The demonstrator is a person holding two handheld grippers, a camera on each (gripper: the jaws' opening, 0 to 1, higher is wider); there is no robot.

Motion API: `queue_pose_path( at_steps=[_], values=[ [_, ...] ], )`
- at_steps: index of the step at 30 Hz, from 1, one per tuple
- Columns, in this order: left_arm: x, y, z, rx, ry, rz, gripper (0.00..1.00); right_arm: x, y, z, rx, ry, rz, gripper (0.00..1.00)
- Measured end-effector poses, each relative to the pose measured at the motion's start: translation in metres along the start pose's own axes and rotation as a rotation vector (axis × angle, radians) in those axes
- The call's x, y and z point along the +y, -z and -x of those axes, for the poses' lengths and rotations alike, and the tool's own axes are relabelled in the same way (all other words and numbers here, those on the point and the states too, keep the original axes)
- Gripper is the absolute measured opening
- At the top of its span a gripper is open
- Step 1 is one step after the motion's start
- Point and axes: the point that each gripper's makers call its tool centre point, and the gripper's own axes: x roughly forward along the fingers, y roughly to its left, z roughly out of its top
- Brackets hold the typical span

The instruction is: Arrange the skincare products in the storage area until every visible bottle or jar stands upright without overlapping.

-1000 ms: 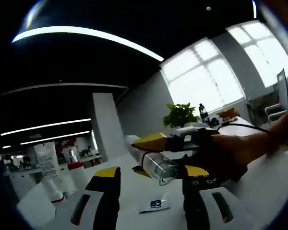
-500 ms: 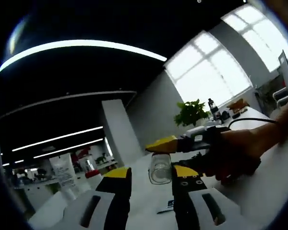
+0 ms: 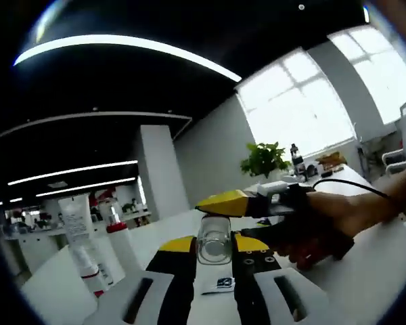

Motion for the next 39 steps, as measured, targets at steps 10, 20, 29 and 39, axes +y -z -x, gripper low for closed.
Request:
queue_pose_path(
  at_steps=[10, 20, 29, 39],
  values=[
    [0.039, -0.007, 0.009, -0.059, -0.055, 0.267, 0.20, -0.007, -0.037, 0.011, -0.162, 0.160, 0.465, 0.52],
    [0.051, -0.015, 0.020, -0.094, -0.080, 0.346, 0.20, -0.004, -0.021, 0.002, -0.048, 0.209, 0.889, 0.58],
    [0.043, -0.026, 0.023, -0.130, -0.090, 0.272, 0.20, -0.013, 0.036, -0.012, 0.213, 0.182, 1.124, 0.60],
    [0.038, -0.033, 0.025, -0.162, -0.084, 0.259, 0.20, -0.028, 0.073, -0.008, 0.378, 0.174, 1.202, 0.31]
  ],
)
